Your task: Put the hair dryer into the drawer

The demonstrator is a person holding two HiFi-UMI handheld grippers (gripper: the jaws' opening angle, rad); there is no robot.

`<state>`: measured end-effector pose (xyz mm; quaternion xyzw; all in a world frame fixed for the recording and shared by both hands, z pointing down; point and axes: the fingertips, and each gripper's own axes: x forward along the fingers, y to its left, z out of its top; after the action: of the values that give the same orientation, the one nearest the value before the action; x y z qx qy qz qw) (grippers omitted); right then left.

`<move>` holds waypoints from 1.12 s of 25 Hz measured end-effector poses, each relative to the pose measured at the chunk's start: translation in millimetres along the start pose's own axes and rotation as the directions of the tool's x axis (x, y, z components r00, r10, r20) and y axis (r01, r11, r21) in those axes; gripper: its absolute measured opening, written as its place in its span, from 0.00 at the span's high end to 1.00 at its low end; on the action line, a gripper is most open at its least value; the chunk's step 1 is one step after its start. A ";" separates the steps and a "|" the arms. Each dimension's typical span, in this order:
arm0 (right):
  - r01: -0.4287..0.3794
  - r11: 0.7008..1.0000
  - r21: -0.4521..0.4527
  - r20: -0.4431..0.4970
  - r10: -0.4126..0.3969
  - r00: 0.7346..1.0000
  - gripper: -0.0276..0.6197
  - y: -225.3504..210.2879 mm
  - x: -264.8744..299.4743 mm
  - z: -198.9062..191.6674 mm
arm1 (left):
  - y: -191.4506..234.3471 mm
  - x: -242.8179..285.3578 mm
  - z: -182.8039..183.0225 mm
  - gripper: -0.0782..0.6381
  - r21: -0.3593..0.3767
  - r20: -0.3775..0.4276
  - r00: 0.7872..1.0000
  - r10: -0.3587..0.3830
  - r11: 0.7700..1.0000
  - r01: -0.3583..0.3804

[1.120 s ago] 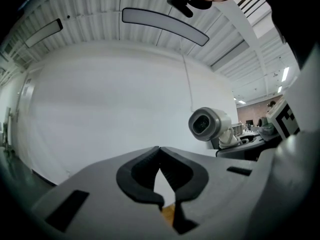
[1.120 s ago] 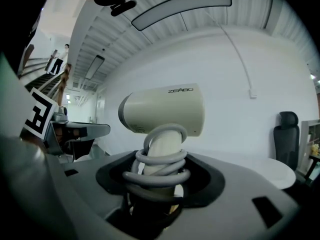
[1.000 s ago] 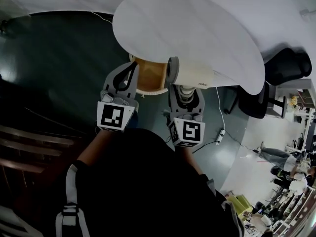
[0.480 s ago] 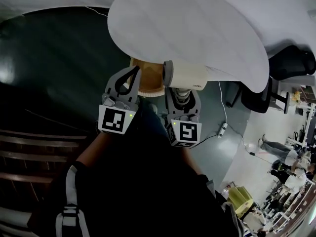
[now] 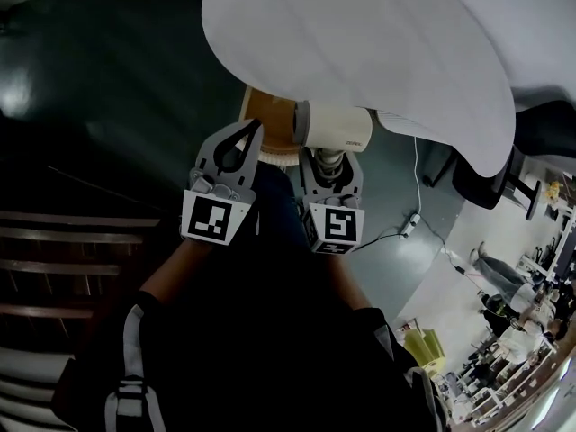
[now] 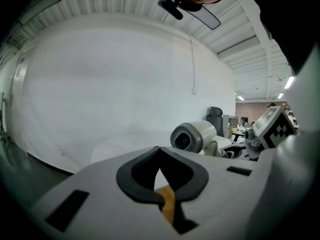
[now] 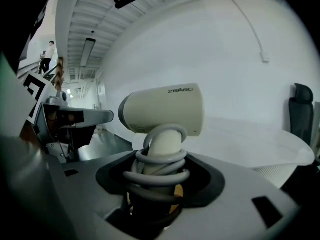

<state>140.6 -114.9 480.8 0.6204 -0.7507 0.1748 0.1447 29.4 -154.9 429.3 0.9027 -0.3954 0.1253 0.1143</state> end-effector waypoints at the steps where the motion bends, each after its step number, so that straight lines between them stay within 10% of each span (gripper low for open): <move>1: -0.007 1.000 0.001 -0.017 0.007 1.000 0.53 1.1 4.0 -7.1 | 0.6 1.1 -3.9 0.88 -0.008 -0.007 1.000 0.003 1.000 -0.003; 16: -0.058 0.994 0.096 -0.315 0.085 0.945 0.53 23.0 43.0 -123.9 | 5.9 4.5 -62.2 0.88 -0.051 -0.098 0.994 0.038 0.998 -0.044; 28: -0.050 0.981 0.187 -0.561 0.149 0.814 0.53 20.2 68.2 -162.3 | 4.2 29.3 -70.3 0.88 -0.082 -0.119 0.992 0.034 0.996 -0.044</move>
<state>108.0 -99.8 654.3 0.5088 -0.6872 0.4211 0.3027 35.9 -156.3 505.3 0.8802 -0.4105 0.1638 0.1729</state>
